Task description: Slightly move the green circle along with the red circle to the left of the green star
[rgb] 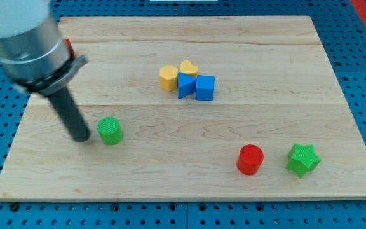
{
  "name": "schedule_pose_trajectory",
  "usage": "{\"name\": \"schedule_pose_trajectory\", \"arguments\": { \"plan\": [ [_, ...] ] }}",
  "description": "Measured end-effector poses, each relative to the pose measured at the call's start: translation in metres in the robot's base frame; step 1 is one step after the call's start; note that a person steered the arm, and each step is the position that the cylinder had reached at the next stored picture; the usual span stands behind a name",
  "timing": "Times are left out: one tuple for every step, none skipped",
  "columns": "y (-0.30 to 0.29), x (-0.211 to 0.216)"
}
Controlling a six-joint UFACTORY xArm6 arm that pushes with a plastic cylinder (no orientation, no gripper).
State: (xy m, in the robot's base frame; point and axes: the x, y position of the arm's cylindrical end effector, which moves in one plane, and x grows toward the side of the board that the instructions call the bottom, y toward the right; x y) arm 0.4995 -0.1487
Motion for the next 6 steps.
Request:
{"name": "schedule_pose_trajectory", "arguments": {
  "plan": [
    [0.090,-0.006],
    [0.192,-0.004],
    [0.231,-0.017],
    [0.178,-0.043],
    [0.197,-0.001],
    [0.221,0.025]
  ]
}}
